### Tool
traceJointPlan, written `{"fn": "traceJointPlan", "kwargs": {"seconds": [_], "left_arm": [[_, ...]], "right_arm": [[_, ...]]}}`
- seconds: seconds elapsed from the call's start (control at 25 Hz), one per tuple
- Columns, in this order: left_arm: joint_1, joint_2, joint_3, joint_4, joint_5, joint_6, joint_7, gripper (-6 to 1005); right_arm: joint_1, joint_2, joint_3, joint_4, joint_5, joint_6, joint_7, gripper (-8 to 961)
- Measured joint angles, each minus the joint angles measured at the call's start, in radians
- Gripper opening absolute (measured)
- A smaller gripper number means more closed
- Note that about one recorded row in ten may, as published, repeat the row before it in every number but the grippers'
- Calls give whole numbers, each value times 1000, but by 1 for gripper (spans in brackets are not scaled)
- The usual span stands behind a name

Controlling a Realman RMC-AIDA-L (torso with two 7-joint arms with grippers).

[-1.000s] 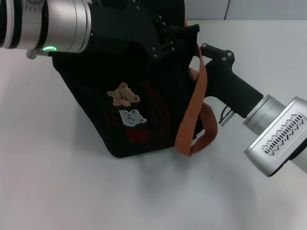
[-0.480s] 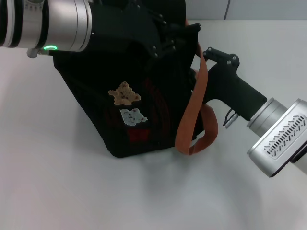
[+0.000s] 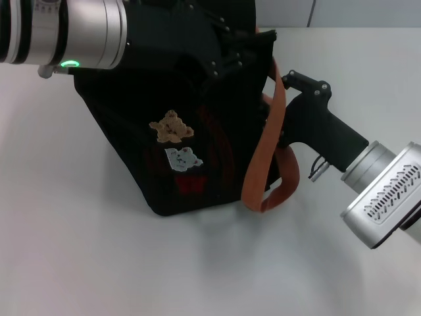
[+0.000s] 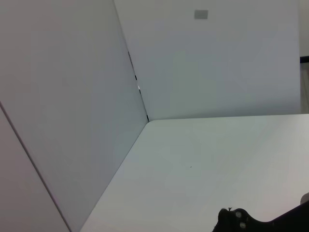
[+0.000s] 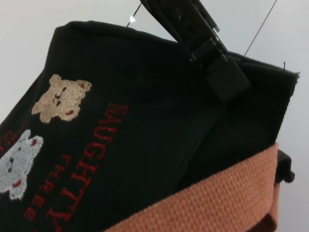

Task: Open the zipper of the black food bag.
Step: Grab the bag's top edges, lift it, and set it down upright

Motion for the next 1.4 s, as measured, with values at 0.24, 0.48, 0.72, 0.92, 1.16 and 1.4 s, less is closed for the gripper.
{"fn": "traceJointPlan", "kwargs": {"seconds": [0.24, 0.48, 0.72, 0.92, 1.16, 1.4], "left_arm": [[0, 0, 1, -2, -4, 1, 0, 191], [0, -1, 11, -3, -7, 4, -2, 191], [0, -2, 21, -9, -17, 3, -3, 191], [0, -2, 23, -13, -17, 4, -3, 191], [5, -2, 24, -14, -19, 4, -3, 191], [6, -1, 24, -14, -20, 5, -3, 191]], "right_arm": [[8, 0, 0, 28, -5, -14, -43, 493], [9, 0, 1, 45, -5, -15, -81, 565], [16, 0, 56, 54, -7, -15, -70, 563], [21, 0, 87, 57, -7, -16, -70, 561], [24, 0, 106, 58, -7, -13, -69, 559], [24, 0, 106, 57, -7, -6, -69, 556]]}}
